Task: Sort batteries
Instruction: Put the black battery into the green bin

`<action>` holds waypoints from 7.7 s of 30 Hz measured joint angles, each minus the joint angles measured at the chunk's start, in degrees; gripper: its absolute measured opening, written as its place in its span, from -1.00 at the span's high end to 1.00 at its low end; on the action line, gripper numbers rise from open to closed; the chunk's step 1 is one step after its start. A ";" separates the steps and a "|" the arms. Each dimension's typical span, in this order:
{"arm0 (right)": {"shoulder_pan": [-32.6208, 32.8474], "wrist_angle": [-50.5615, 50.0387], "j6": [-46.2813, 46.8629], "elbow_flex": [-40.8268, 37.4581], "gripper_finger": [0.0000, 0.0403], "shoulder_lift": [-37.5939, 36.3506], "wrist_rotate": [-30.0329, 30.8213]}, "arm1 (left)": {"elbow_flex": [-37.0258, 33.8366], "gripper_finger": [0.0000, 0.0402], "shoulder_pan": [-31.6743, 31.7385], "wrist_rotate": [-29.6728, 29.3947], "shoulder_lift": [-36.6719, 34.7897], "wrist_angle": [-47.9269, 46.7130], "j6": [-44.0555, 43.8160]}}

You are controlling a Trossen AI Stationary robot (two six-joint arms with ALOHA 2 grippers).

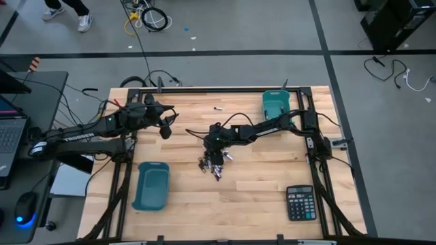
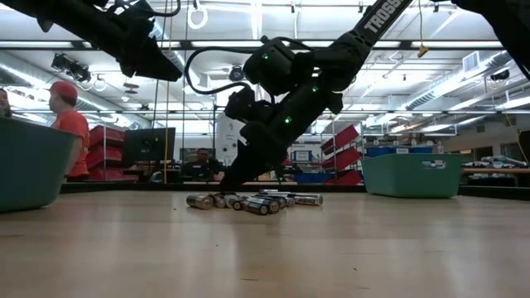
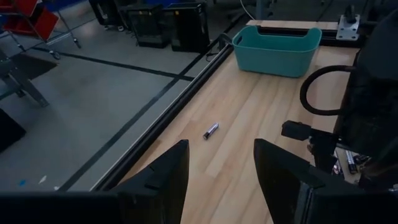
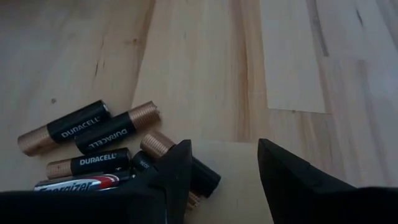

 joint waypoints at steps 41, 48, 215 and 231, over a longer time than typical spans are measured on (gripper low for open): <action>-1.29 -10.71 -11.05 3.96 0.17 -0.96 -5.66 | 0.02 0.09 0.00 -0.02 0.00 -0.85 -0.04; -1.41 -9.52 -11.26 3.98 0.17 -0.98 -5.67 | 0.02 0.09 0.00 -0.02 0.00 -0.83 -0.02; -4.15 -14.79 -23.34 -4.39 0.23 -7.57 -1.77 | 0.02 0.09 -0.05 0.59 2.98 -1.33 1.55; -4.28 -11.37 -24.38 -4.35 0.23 -4.85 -5.87 | 0.02 0.09 -0.07 0.61 6.77 0.50 1.77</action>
